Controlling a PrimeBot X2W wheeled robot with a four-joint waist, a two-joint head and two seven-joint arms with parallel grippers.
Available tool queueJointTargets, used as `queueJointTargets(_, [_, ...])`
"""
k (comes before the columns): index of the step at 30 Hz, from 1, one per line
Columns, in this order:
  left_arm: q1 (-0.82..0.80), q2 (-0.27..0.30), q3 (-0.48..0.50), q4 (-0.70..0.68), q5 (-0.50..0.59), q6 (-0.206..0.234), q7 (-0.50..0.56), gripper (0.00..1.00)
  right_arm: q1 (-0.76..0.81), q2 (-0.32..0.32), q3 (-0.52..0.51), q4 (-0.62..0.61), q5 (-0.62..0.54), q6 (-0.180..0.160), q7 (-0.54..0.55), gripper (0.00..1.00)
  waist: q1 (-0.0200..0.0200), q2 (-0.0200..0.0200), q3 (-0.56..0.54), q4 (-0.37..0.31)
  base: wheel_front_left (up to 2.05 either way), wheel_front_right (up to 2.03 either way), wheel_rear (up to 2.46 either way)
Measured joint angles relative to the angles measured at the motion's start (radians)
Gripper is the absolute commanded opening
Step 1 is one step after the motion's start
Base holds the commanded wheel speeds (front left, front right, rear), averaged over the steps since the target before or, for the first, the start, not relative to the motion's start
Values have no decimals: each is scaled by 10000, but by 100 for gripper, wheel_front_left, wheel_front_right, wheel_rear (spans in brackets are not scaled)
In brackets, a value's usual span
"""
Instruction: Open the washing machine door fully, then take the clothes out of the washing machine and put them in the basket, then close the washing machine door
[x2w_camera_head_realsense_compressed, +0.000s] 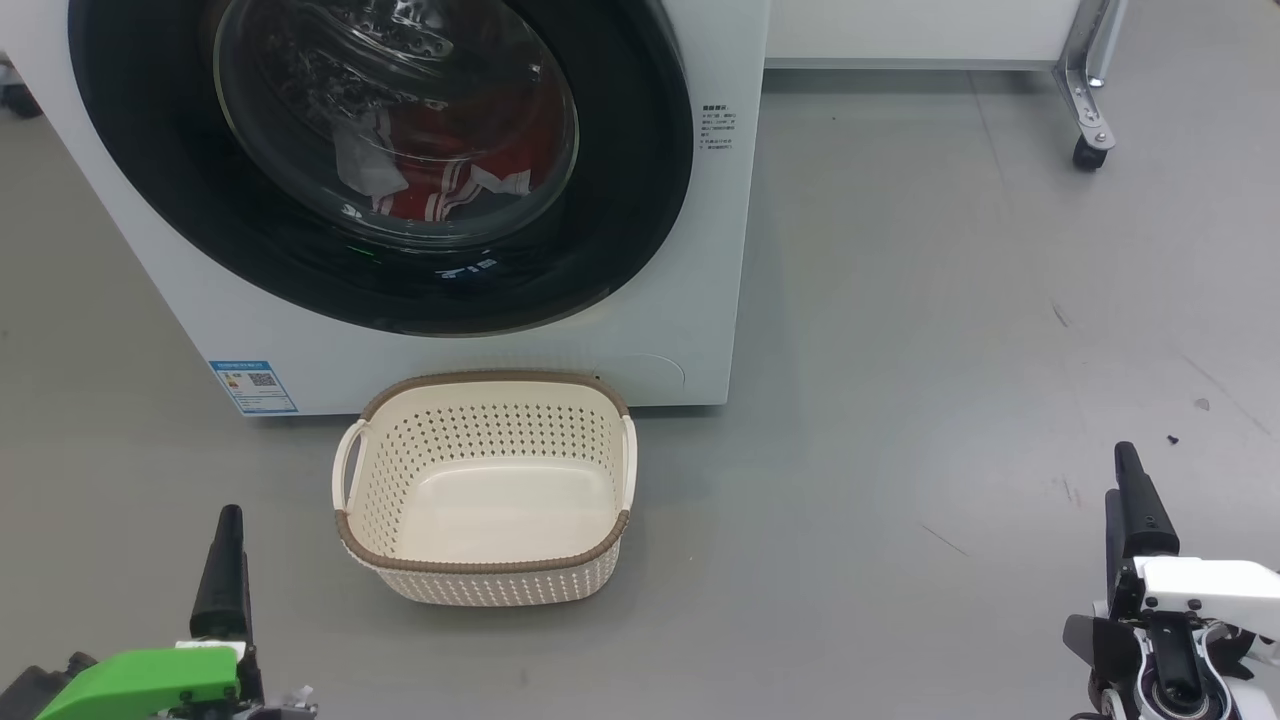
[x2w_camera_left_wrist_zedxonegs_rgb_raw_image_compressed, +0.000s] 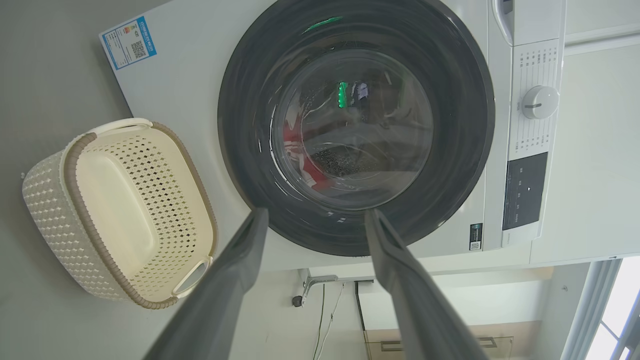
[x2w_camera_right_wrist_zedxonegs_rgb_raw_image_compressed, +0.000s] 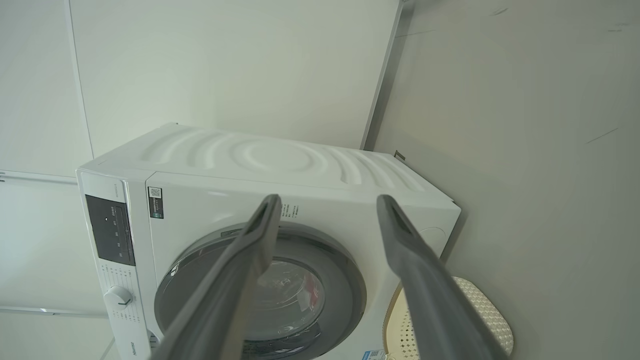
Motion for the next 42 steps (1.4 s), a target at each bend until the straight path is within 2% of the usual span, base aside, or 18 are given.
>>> queueJointTargets(9, [-3,8,-27,-487,479,0,-222,100,-4,-17,21,-462,-692,2,-261,100,0,0,10,19,0,0,0])
queueJointTargets(20, [-12,13,-92,-1223,1893,0,-644,100,-8,-90,299,-1101,-2019,2,-690,100,0,0,-12,63,0,0,0])
queueJointTargets(28, [-12,29,-180,-1647,3768,-2,-955,100,-4,-115,385,-1432,-3177,2,-968,100,0,0,-13,87,0,0,0])
queueJointTargets(35, [-8,52,-696,-1916,5764,-2,-1189,100,96,-128,556,-1595,-4320,4,-1264,100,0,0,-4,95,0,0,0])
queueJointTargets(42, [-5,63,-1133,-2182,7219,-4,-1379,100,225,-234,583,-1576,-5726,6,-1432,100,0,0,21,97,0,0,0])
